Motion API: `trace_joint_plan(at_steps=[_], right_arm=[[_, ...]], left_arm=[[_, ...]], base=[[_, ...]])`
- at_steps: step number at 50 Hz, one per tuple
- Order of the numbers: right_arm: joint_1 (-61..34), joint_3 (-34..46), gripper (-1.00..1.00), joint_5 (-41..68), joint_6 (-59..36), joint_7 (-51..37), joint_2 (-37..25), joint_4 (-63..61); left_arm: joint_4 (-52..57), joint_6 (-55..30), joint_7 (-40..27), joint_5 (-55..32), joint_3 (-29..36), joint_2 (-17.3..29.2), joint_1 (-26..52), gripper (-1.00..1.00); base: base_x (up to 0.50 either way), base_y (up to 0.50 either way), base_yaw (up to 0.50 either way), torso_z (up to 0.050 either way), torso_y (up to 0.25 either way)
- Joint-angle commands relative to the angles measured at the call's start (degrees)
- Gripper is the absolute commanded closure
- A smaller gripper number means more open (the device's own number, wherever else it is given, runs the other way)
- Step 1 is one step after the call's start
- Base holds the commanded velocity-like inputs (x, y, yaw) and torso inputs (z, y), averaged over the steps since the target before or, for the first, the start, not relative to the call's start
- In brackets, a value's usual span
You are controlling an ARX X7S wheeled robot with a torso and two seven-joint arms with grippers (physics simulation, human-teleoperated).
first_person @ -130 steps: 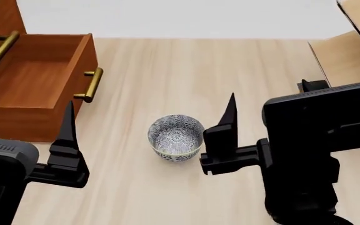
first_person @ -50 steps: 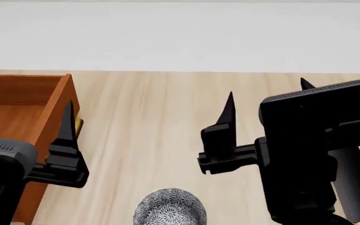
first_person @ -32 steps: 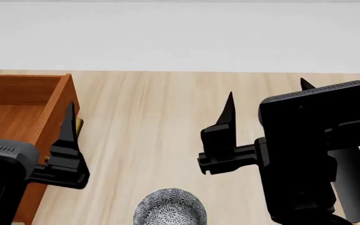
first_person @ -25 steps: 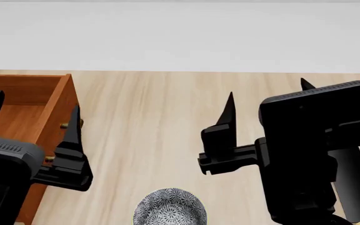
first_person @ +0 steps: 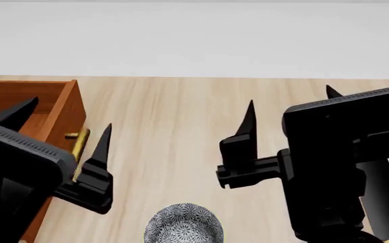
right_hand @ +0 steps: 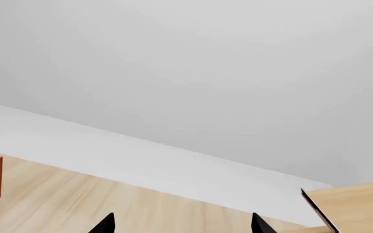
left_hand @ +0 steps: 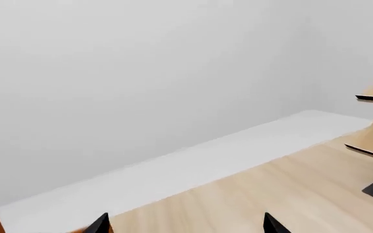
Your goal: Put the bowl in the bottom drawer of the cabinet.
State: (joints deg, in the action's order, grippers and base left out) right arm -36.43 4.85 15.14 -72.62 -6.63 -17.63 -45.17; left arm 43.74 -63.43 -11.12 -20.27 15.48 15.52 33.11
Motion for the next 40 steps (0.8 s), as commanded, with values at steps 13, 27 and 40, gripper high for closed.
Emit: trace_joint_plan(at_steps=[13,27,40], right_arm=[[-0.63,0.1,-1.0,0.5,1.0,0.12,-0.48,1.54],[-1.05,0.2,-1.0,0.67,1.47,0.11,-0.88,2.61],[-0.75,0.19,-1.0,0.83,2.37,0.04,-1.05,3.34]], left_arm=[[-1.9,-25.87,5.45,-10.39,2.14,-1.23,16.34,-1.0],[-16.61,-25.89,-6.93,-33.79,4.71,1.16,23.49,-1.0],[-23.21,-22.14,-4.48,-34.23,8.6,1.87,22.3,-1.0]], base=[[0.0,0.0,0.0,0.0,0.0],[0.0,0.0,0.0,0.0,0.0],[0.0,0.0,0.0,0.0,0.0]])
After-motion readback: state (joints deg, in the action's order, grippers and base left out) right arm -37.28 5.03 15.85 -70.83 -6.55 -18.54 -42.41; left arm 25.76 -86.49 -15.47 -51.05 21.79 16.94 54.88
